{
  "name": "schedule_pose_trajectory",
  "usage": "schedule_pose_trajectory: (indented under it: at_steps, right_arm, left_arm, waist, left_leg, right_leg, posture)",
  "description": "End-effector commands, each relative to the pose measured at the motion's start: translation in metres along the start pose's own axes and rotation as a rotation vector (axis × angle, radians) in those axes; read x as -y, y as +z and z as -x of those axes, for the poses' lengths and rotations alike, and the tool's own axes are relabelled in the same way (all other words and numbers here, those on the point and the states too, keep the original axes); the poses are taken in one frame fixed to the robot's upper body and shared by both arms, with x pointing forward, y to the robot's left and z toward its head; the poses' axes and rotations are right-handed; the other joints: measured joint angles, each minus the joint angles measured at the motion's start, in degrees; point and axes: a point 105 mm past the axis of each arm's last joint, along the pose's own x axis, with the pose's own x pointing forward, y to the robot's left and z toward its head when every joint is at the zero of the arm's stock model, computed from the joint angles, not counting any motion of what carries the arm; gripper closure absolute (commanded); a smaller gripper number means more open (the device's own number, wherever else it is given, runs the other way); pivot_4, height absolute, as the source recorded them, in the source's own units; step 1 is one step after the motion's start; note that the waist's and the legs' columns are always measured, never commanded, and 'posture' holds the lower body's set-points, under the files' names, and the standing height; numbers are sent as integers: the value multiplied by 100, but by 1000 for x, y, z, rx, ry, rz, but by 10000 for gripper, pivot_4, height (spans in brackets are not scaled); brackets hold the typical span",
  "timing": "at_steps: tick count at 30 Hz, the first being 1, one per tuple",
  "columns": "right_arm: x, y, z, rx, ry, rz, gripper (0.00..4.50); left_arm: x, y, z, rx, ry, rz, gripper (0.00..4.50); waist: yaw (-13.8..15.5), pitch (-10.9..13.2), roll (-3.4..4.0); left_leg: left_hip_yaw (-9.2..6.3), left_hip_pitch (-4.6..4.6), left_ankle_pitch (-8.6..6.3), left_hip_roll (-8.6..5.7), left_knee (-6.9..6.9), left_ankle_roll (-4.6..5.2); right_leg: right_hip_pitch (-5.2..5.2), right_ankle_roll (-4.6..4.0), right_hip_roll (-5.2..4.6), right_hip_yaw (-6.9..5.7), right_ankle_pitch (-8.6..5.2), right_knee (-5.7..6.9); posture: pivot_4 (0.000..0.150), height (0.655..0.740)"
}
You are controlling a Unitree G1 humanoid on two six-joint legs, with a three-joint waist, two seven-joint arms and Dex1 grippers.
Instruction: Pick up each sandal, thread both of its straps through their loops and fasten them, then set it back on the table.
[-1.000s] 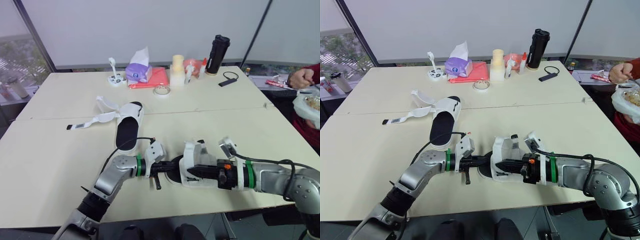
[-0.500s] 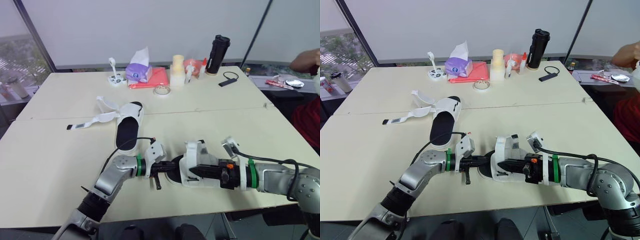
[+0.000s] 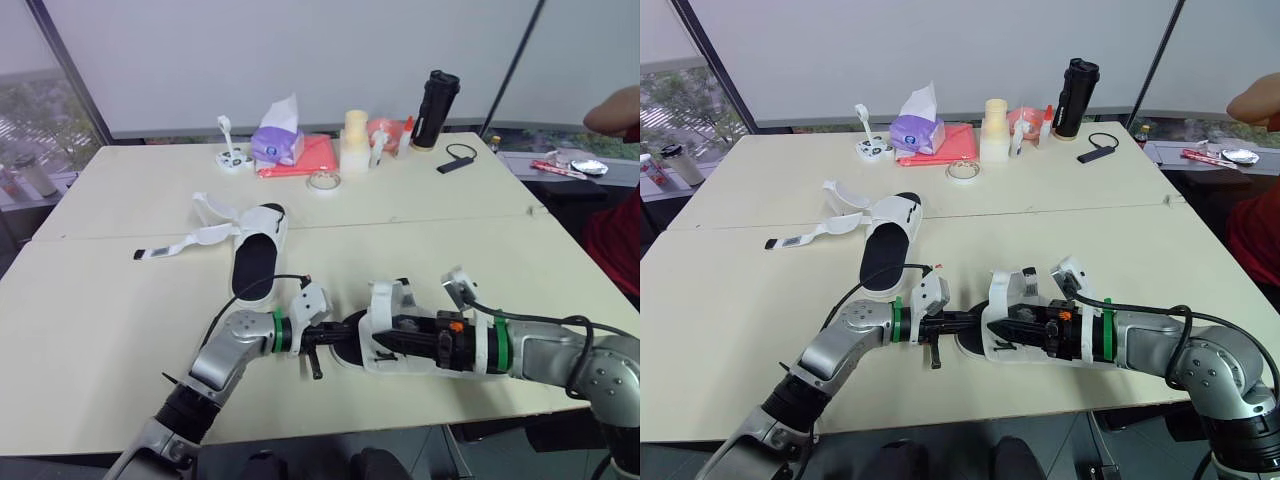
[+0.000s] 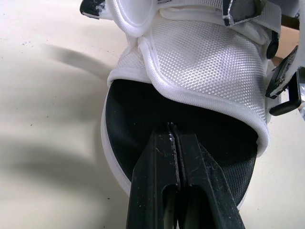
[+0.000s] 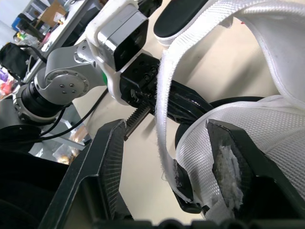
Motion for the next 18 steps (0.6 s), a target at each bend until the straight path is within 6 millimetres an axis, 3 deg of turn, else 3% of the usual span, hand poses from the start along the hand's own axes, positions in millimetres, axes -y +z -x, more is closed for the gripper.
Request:
schedule_pose_trajectory:
  at_steps: [1,3,6,13,18]
  right_arm:
    - [-7,7,-3,30,4,54,20483]
    - [-8,9,-4,44,4,64,28630]
    - [-8,11,-5,52,-7,84,44318]
    - [-17,15,-3,49,32,89,44803]
    - [-16,20,7,55,62,-26,44803]
  left_arm:
    - [1,-49,6,-169,32,100,45000]
    - [0,-50,6,-169,33,102,45000]
    - [0,-50,6,-168,36,106,45000]
    - [0,-49,6,-175,34,84,45000]
    - [1,-50,6,-175,33,87,45000]
  waist:
    - [0,0,0]
    - [0,0,0]
    - [1,0,0]
    - [0,0,0]
    - [4,0,-1]
  left_leg:
    - [0,0,0,0,0,0]
    - [0,0,0,0,0,0]
    - [0,0,0,0,0,0]
    - [0,0,0,0,0,0]
    - [-1,0,0,1,1,0]
  right_leg:
    - [0,0,0,0,0,0]
    - [0,0,0,0,0,0]
    - [0,0,0,0,0,0]
    - [0,-1,-1,0,-1,0]
    - [2,-9,-2,1,-4,0]
  posture:
    - [1500,7400]
    - [1500,7400]
    - [1500,7400]
    - [1500,7400]
    - [1500,7400]
